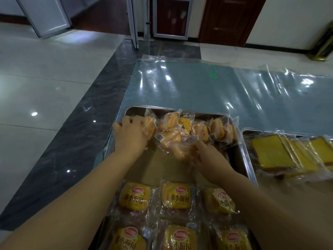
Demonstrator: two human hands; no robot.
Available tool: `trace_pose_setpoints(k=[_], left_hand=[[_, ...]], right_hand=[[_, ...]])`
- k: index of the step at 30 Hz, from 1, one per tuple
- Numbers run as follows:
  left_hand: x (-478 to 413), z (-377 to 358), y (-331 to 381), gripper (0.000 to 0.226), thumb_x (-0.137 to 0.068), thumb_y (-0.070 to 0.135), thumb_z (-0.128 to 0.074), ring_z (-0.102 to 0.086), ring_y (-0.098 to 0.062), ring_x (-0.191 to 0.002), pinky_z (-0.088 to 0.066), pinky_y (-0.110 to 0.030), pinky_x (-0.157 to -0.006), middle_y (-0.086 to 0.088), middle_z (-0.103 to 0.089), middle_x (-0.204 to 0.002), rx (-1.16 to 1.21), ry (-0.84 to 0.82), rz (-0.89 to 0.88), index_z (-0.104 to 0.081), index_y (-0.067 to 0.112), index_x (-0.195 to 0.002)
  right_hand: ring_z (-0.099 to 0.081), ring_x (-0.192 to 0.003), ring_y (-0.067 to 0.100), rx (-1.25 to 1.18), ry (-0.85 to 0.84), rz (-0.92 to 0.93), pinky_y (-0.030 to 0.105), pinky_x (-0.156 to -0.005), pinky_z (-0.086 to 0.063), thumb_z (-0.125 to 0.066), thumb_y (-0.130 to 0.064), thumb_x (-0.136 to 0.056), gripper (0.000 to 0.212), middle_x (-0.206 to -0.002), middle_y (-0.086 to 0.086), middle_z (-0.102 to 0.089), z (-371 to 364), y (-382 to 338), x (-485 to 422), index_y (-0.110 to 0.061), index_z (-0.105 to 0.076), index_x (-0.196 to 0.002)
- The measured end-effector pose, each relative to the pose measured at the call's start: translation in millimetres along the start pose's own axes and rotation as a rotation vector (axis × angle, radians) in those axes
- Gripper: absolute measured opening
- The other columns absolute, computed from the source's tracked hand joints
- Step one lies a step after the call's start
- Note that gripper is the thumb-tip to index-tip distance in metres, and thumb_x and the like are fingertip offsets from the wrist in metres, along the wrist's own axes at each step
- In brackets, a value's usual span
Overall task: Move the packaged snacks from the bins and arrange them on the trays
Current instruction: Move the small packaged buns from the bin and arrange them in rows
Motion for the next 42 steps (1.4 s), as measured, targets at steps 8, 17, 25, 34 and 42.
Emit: trace_pose_setpoints(k=[8,17,25,34,42], left_hand=[[44.8,32.6,14.4,0.021,-0.080,-0.001,-0.062,-0.052,-0.018,-0.090,-0.037,-0.025,-0.071,0.002,-0.056,-0.094,0.259,0.178,-0.279,-0.057,0.019,-0.082],[84.2,3.8,34.9,0.025,-0.072,-0.007,-0.067,-0.047,-0.006,-0.100,-0.027,-0.002,-0.084,0.001,-0.064,-0.101,0.231,-0.017,-0.475,-0.063,0.016,-0.079],[92.4,-35.0,37.9,0.017,-0.081,0.015,-0.064,-0.041,0.013,-0.098,-0.036,-0.001,-0.078,0.019,-0.043,-0.114,0.279,-0.390,-0.497,-0.060,0.028,-0.091],[89.0,-55.4,35.4,0.047,-0.091,0.020,-0.058,-0.040,-0.007,-0.118,-0.029,-0.014,-0.096,0.010,-0.040,-0.135,0.151,-0.444,-0.446,-0.047,0.026,-0.135],[83.1,-69.0,51.5,0.056,-0.084,0.003,-0.060,-0.030,-0.019,-0.130,-0.023,-0.025,-0.106,-0.003,-0.039,-0.142,0.062,-0.383,-0.512,-0.046,0.019,-0.137]], right_hand=[[-0.057,-0.064,0.017,-0.657,-0.065,-0.322,0.022,-0.050,-0.044,-0.039,-0.016,-0.099,0.020,-0.087,0.007,-0.059,21.7,22.7,16.3,-0.024,-0.057,-0.098],[-0.059,-0.046,0.011,-0.437,-0.375,-0.528,0.026,-0.045,-0.051,-0.042,-0.018,-0.097,0.018,-0.061,0.001,-0.068,25.9,47.7,29.4,-0.021,-0.059,-0.100],[-0.058,-0.095,0.021,-0.032,-0.077,-0.381,0.036,-0.079,-0.052,-0.064,-0.037,-0.084,0.048,-0.111,0.003,-0.058,32.7,55.8,24.9,-0.021,-0.048,-0.126],[-0.040,-0.121,0.028,0.193,0.114,-0.237,0.041,-0.099,-0.040,-0.051,-0.007,-0.087,0.044,-0.131,0.007,-0.046,37.6,49.0,23.0,-0.024,-0.054,-0.128],[-0.036,-0.123,0.022,0.181,0.010,-0.052,0.040,-0.097,-0.042,-0.048,-0.022,-0.093,0.041,-0.133,0.000,-0.044,2.8,28.2,38.6,-0.033,-0.047,-0.133]])
Point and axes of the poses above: each hand's wrist, its own x-axis away from the middle knuckle, its own z-axis out of the back of the hand, y = z × x, the point moved 7 cm from there along -x, towards the middle knuckle
